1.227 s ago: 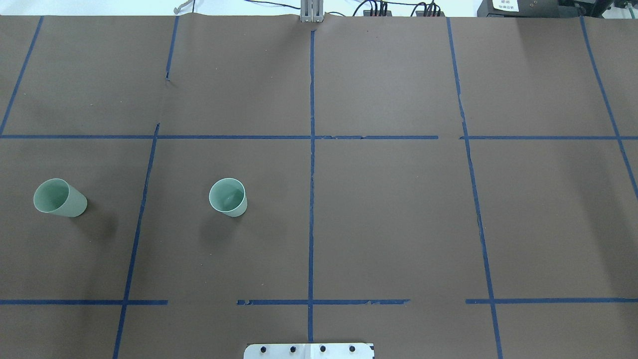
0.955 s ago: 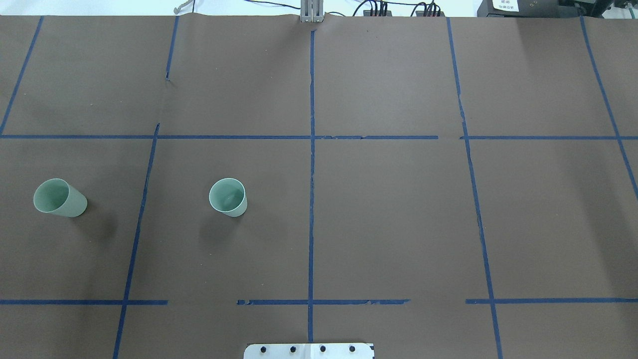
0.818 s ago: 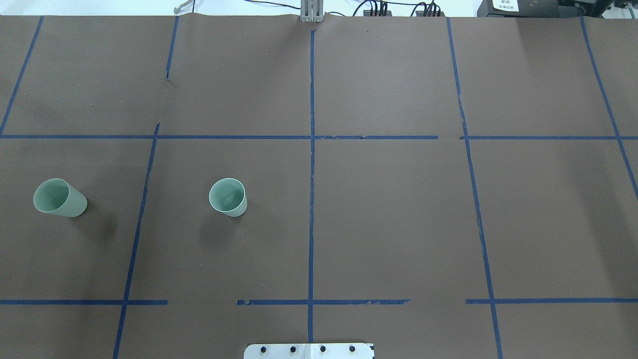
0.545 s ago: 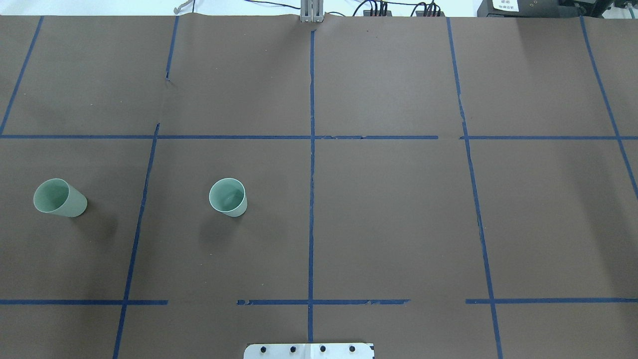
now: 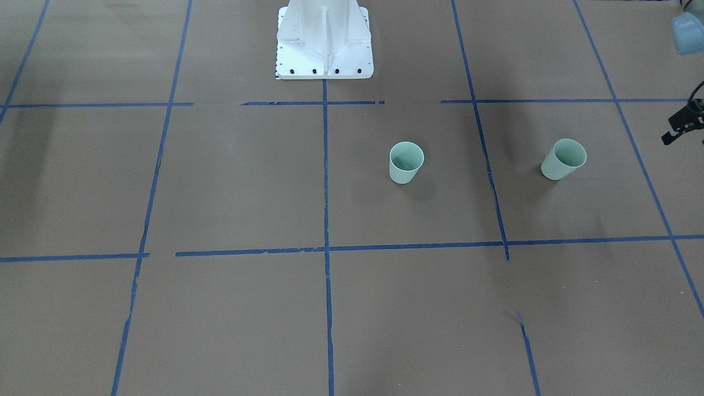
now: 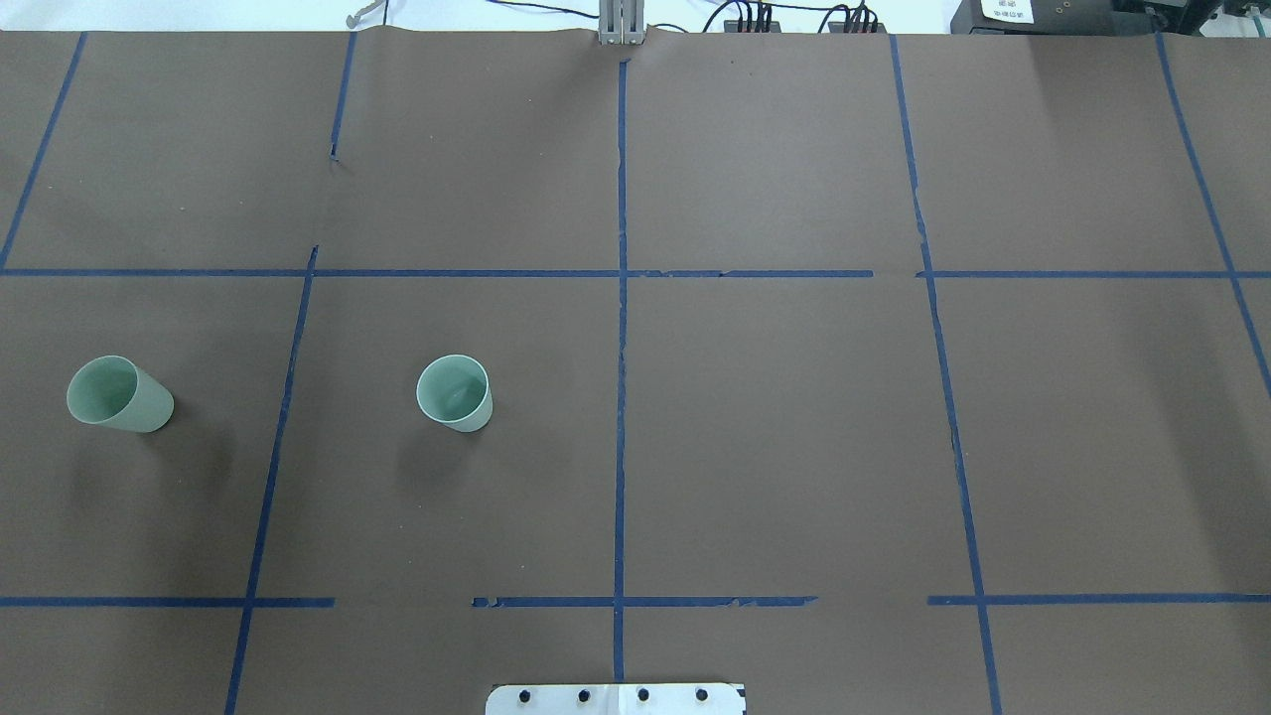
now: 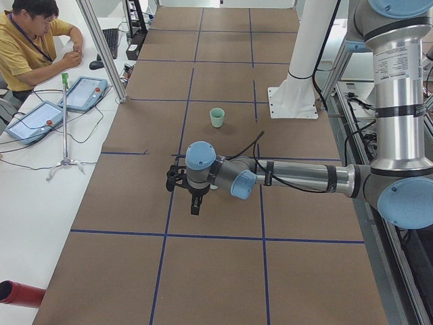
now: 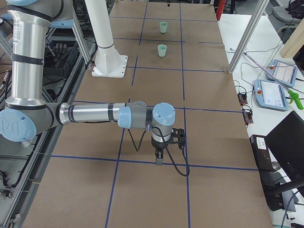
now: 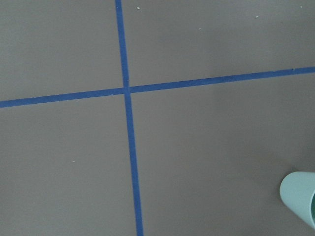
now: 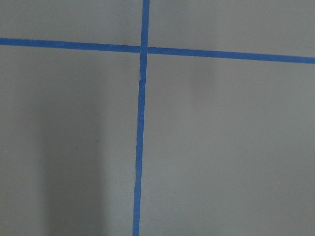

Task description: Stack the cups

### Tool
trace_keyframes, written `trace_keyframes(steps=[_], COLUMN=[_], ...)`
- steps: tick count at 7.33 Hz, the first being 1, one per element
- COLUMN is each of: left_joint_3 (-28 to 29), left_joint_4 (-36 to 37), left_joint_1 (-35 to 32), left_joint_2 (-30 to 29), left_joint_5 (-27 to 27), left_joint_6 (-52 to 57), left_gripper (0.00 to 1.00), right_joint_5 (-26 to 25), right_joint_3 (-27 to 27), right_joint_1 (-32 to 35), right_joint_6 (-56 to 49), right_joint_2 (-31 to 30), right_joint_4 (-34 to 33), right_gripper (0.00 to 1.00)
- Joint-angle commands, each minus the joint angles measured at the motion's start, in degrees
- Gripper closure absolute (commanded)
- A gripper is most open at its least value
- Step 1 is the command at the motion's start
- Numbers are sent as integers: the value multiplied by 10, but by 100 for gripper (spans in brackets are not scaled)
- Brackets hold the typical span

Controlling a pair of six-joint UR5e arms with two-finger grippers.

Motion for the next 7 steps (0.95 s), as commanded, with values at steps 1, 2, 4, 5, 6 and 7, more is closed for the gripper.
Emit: trace_keyframes(steps=[1,2,4,5,6,7], left_joint_3=[-3,-5,-4,-4,-3,-2], left_joint_4=[-127,-138,-145,-145,-145,-145], left_joint_1=[105,130,169,180,194,196], left_joint_2=[10,8,6,5,5,5], left_joint_5=[60,83,114,117,129,130], left_joint_6=[-204,-240,-275,-284,-290,-292], left_gripper=[0,0,0,1,5,40], right_joint_5=[0,0,0,0,0,0], right_joint_3=[0,0,0,0,0,0], right_joint_1=[1,0,1,1,1,1], right_joint_6=[0,0,0,0,0,0], right_joint_2=[-1,0,0,0,0,0], right_joint_4=[0,0,0,0,0,0], right_gripper=[0,0,0,0,0,0])
